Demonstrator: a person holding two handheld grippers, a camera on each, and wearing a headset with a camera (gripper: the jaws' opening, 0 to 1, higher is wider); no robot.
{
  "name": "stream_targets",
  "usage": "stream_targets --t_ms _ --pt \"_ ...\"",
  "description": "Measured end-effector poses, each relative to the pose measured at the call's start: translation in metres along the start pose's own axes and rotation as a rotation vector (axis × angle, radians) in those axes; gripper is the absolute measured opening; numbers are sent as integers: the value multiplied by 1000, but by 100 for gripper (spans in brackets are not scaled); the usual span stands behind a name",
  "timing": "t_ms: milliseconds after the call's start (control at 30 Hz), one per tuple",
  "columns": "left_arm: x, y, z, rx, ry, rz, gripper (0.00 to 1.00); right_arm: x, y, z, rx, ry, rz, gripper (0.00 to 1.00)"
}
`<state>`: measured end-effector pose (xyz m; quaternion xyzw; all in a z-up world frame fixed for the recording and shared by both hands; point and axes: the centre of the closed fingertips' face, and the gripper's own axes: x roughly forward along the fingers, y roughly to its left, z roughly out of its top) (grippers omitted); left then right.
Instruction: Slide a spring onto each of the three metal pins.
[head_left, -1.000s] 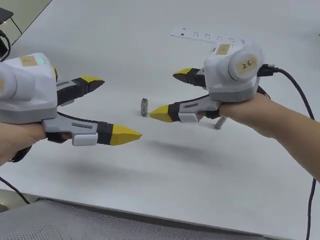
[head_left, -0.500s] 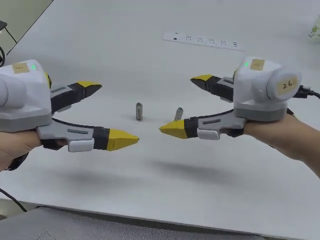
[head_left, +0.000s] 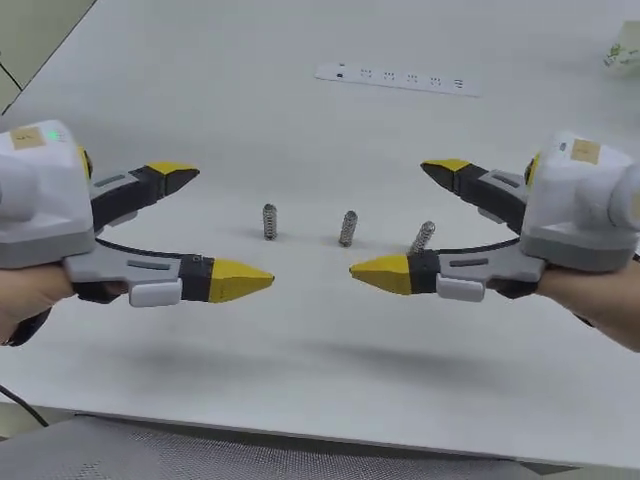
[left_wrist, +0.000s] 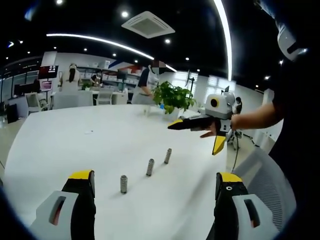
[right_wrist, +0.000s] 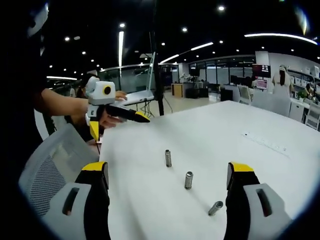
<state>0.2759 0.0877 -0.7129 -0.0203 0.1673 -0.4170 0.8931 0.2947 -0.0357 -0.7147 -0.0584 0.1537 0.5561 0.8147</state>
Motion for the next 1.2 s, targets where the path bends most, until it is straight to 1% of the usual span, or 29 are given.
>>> stream_targets --t_ms 133,267,333,433,567,733,1000,1200 --pt "-2 0 0 -1 -4 1 98 -12 0 -6 24 -10 -13 99" --pt "-5 0 -1 -7 -6 4 98 -24 -4 -12 38 -14 -41 99" --pt "-6 -1 -2 -9 -8 5 98 -29 -4 -14 43 -10 -43 99" --pt "-7 0 -2 -15 -9 10 98 -36 -2 -24 43 16 -48 99" --pt "-9 0 -4 -17 -7 11 98 -45 -4 -32 69 19 -66 99" --pt "-11 0 -9 -24 3 17 98 -48 -7 -43 90 31 -95 99" --pt "-14 2 -14 -30 12 31 98 -50 -11 -45 120 15 -125 99" --pt "-14 2 -16 -38 15 32 98 -51 -12 -52 126 32 -130 99"
